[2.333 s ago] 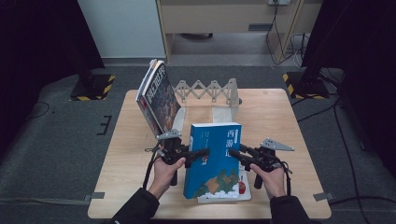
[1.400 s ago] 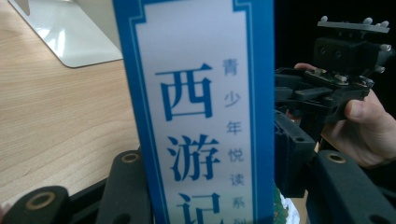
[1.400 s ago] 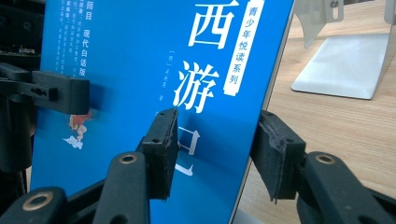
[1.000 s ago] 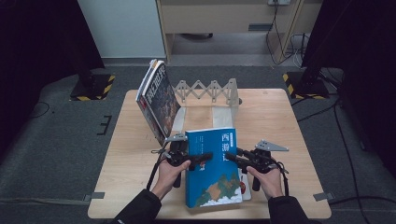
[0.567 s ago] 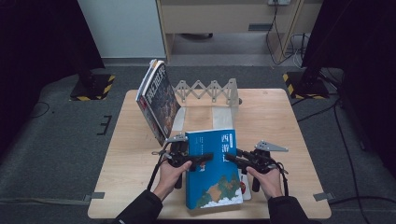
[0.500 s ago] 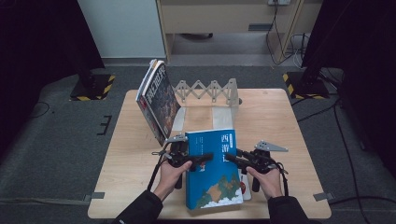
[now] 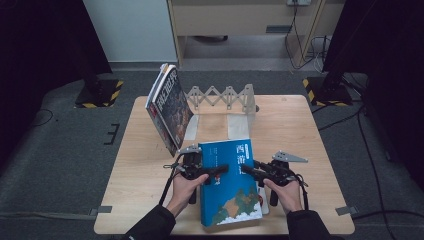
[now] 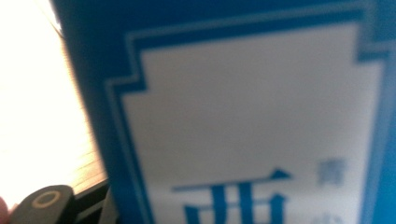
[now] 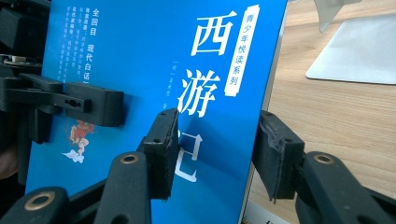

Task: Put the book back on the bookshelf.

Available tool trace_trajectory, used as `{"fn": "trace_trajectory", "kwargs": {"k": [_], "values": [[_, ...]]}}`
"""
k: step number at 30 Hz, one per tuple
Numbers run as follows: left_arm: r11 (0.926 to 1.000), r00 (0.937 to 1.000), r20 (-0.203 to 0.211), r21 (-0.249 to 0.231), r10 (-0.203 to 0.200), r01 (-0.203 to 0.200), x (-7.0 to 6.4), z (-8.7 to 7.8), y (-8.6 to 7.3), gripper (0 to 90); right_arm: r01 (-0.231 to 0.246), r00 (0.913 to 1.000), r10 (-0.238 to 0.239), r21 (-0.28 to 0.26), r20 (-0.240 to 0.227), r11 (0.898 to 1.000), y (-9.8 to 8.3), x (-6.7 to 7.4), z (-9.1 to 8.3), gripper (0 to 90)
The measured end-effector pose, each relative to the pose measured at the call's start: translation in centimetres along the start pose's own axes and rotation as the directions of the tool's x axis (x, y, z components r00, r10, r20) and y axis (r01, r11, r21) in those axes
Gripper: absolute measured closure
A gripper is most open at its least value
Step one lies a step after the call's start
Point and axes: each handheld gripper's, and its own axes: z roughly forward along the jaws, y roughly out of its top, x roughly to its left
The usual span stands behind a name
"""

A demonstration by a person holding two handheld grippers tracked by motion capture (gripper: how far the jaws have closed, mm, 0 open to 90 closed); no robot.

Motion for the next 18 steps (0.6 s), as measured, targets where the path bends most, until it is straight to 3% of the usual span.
{"fn": "trace_trajectory", "kwargs": {"k": [3, 6, 7, 11, 18], "values": [[0.9980, 0.9981, 0.011, -0.015, -0.061, 0.061, 0.2, -0.1, 0.0, 55.5, 0.003, 1.0000, -0.003, -0.006, -0.009, 1.000, 0.1, 0.0, 0.0, 53.0], [0.9968, 0.9962, 0.036, -0.005, -0.079, 0.079, 0.2, -0.4, 0.3, 58.9, -0.011, 0.9998, 0.010, -0.011, -0.018, 1.000, 0.0, -0.1, 0.0, 49.6], [0.9971, 0.9964, 0.039, -0.003, -0.075, 0.075, 0.1, -0.4, 0.4, 59.8, -0.015, 0.9995, 0.015, -0.010, -0.027, 1.000, -0.2, -0.2, 0.1, 45.4], [0.9993, 0.9981, 0.049, 0.001, -0.039, 0.039, -0.8, -1.1, 1.0, 60.4, -0.013, 0.9990, 0.012, -0.018, -0.042, 1.000, -0.1, -0.3, -0.2, 43.1], [0.9996, 0.9977, 0.066, -0.025, 0.015, -0.014, -1.8, -2.9, 2.2, 60.3, -0.039, 0.9989, 0.037, -0.074, -0.028, 0.996, 0.2, -1.0, -1.7, 35.9]]}}
